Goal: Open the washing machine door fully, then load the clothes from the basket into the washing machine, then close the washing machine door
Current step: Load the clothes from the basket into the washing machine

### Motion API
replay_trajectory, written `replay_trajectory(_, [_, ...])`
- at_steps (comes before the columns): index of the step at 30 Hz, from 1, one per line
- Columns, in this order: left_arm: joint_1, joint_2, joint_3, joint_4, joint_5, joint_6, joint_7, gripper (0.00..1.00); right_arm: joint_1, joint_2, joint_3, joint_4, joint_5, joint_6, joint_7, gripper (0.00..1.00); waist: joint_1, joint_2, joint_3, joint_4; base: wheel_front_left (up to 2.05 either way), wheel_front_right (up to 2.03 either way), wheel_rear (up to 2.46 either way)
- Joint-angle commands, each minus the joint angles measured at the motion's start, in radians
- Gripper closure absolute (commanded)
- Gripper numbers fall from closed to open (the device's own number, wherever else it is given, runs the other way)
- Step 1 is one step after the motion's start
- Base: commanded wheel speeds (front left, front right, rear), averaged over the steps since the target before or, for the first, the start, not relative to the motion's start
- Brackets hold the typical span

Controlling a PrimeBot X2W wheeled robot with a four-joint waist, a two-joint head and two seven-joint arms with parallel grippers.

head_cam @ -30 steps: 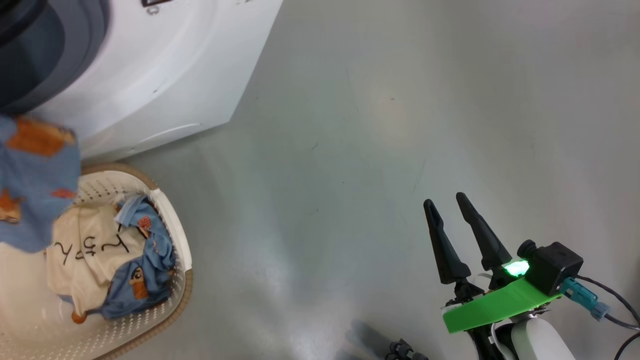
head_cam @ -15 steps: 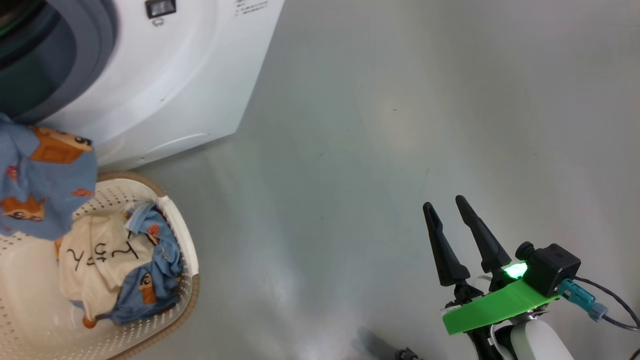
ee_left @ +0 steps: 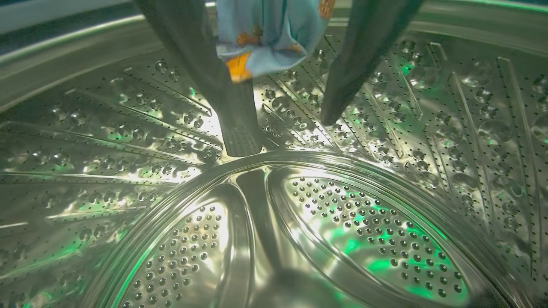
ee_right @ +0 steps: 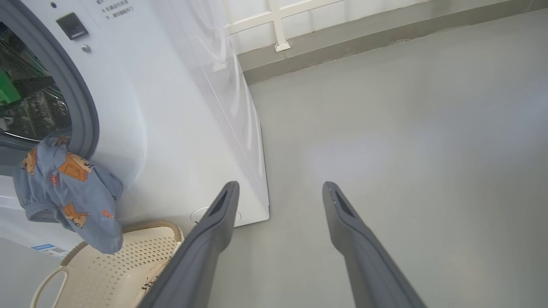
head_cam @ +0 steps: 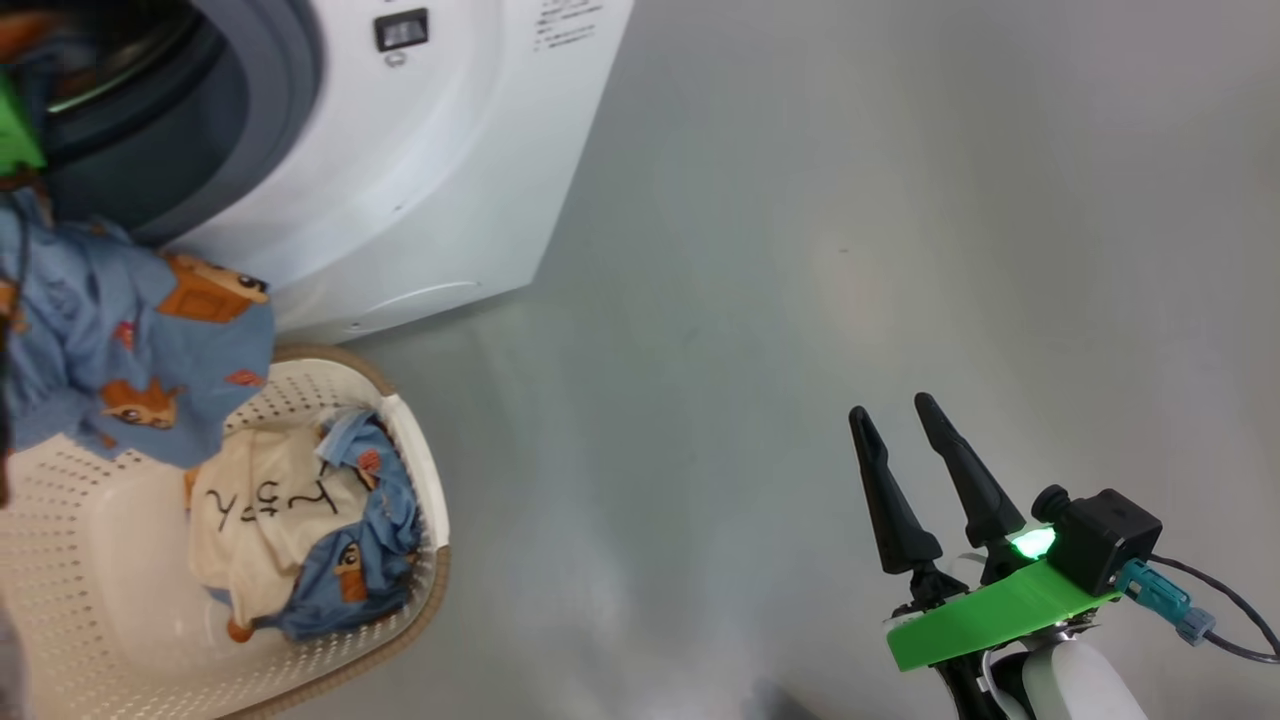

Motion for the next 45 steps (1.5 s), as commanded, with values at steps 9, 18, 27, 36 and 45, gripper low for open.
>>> replay_trajectory(9, [0.076, -0.055, 0.01, -0.031, -0.035, 0.013, -0.067, 0.0, 0.034, -0.013, 0.001, -0.013, -0.027, 0.002, -0.007, 0.0, 0.0001, 0.0, -0.044, 0.087, 0.0, 0.0, 0.0])
replay_trajectory(18, [0.213, -0.142, 0.008, -0.12, -0.073, 0.004, -0.097, 0.0, 0.045, -0.013, -0.023, -0.012, -0.053, 0.002, -0.007, 0.0, 0.0001, 0.0, -0.082, 0.181, 0.0, 0.0, 0.0])
replay_trajectory(27, [0.454, -0.187, 0.003, -0.362, -0.1, -0.011, -0.103, 0.0, 0.064, -0.013, -0.054, -0.02, -0.084, 0.002, -0.007, 0.0, 0.0001, 0.0, -0.1, 0.261, 0.0, 0.0, 0.0])
replay_trajectory(36, [0.804, -0.21, -0.01, -0.714, -0.129, 0.02, -0.102, 0.0, 0.065, -0.037, -0.096, -0.04, -0.113, 0.002, -0.007, 0.0, 0.0001, 0.0, -0.09, 0.337, 0.0, 0.0, 0.0])
replay_trajectory(45, [1.001, -0.211, -0.036, -0.936, -0.133, 0.051, -0.076, 0.0, 0.076, -0.05, -0.106, -0.048, -0.117, 0.002, -0.007, 0.0, 0.0001, 0.0, -0.09, 0.377, 0.0, 0.0, 0.0])
